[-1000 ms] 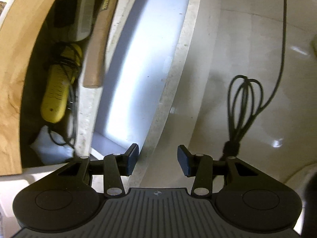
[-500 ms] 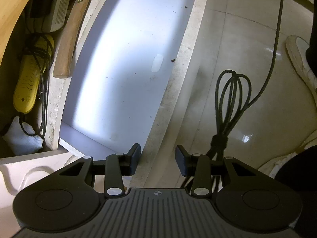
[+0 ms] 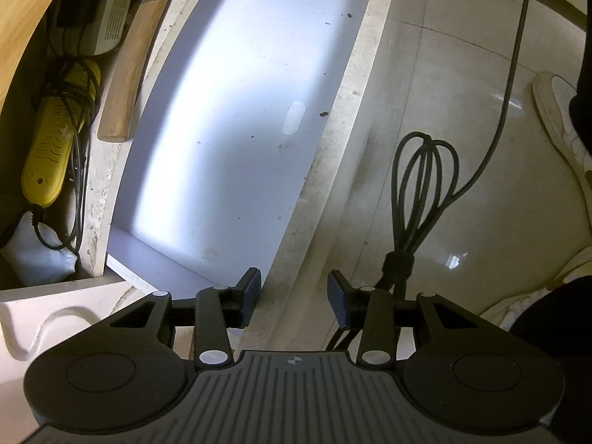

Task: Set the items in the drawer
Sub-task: 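Pull the drawer outward with both grippers holding its front edge, then open both grippers and back them away from the open drawer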

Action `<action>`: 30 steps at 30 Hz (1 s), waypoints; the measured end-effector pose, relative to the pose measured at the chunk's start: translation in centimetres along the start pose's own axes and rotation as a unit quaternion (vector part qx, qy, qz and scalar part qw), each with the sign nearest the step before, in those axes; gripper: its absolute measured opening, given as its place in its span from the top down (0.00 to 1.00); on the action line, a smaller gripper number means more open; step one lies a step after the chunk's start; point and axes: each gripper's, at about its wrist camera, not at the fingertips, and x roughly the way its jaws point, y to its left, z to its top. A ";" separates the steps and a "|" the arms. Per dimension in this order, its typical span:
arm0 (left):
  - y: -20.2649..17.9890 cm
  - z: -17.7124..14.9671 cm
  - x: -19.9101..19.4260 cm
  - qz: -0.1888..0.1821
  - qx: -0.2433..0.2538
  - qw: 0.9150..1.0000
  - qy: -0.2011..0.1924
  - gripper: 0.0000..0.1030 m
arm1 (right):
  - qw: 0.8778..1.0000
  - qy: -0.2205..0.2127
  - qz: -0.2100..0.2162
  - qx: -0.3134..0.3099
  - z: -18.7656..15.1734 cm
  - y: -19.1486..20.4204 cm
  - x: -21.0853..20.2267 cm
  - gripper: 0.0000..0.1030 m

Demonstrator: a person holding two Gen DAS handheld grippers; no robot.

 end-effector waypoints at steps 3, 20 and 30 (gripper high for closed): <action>0.0 -0.1 -0.1 -0.001 -0.002 1.000 -0.004 0.61 | 1.000 -0.003 0.002 0.004 0.0 0.0 -0.1 0.64; 0.3 0.2 -0.4 0.052 -0.028 0.998 -0.015 0.09 | 0.996 -0.044 -0.063 0.037 -0.2 -0.1 -0.8 0.00; 0.9 0.4 -2.3 0.032 -0.113 0.992 -0.045 0.09 | 0.990 -0.070 -0.073 0.101 -0.4 -0.4 -2.5 0.00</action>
